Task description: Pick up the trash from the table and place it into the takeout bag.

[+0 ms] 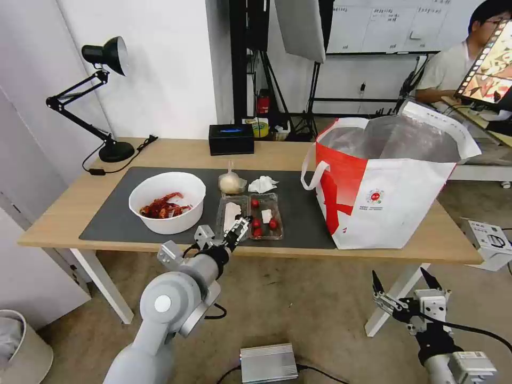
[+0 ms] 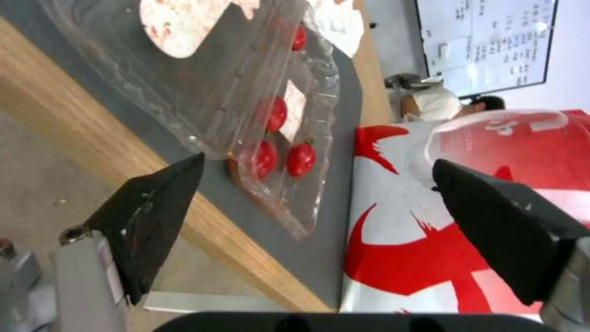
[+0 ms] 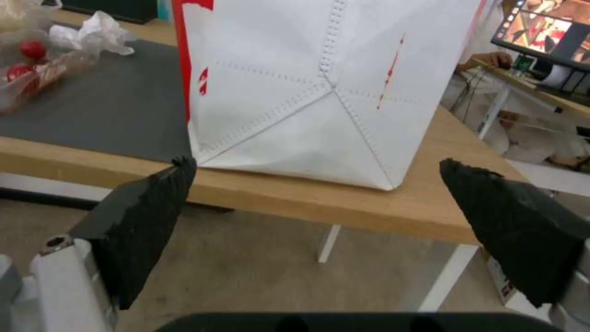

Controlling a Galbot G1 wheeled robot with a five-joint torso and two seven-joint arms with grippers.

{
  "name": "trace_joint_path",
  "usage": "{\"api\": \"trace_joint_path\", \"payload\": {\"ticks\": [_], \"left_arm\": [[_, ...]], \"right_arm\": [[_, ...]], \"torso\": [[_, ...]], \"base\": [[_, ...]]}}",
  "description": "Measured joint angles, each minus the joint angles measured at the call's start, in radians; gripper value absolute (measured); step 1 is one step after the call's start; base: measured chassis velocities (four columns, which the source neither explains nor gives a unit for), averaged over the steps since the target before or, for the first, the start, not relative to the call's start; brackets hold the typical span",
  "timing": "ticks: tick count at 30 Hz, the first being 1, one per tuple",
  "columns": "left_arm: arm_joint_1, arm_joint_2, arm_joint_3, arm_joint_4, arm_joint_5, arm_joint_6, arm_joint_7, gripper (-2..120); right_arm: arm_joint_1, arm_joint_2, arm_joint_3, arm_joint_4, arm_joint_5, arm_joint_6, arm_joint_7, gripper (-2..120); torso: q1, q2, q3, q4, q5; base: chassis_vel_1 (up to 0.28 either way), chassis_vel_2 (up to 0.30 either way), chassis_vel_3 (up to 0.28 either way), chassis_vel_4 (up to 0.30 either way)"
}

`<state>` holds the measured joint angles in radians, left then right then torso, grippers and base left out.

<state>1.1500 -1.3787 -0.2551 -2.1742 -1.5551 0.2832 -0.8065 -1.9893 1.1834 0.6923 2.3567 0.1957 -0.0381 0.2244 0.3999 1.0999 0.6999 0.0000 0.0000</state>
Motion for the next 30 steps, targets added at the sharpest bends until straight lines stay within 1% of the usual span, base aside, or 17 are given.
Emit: {"api": "trace_joint_path", "payload": {"ticks": [5,12,17,30], "left_arm": [[-0.002,-0.033,0.007,0.028,0.009,-0.007,-0.014,100],[-0.007,-0.062,0.013,0.050,0.025,-0.011,-0.013,100],[-0.020,-0.068,0.022,0.081,0.032,-0.022,-0.005,100],[-0.037,-0.088,0.027,0.128,0.073,-0.038,0.018,100]], "right_arm": [[0.004,0.001,-0.004,-0.007,-0.002,0.000,0.001,100],[0.005,0.000,-0.002,-0.011,-0.002,0.001,0.001,100],[0.006,0.004,-0.002,-0.012,-0.002,0.003,0.001,100],[0.014,0.005,-0.003,-0.023,-0.002,0.006,0.001,100]], "torso": [[0.000,0.000,0.000,0.0000,0.0000],[0.000,0.000,0.000,0.0000,0.0000],[0.000,0.000,0.000,0.0000,0.0000],[0.000,0.000,0.000,0.0000,0.0000]], "base": [[0.000,0.000,0.000,0.000],[0.000,0.000,0.000,0.000],[0.000,0.000,0.000,0.000],[0.000,0.000,0.000,0.000]]}}
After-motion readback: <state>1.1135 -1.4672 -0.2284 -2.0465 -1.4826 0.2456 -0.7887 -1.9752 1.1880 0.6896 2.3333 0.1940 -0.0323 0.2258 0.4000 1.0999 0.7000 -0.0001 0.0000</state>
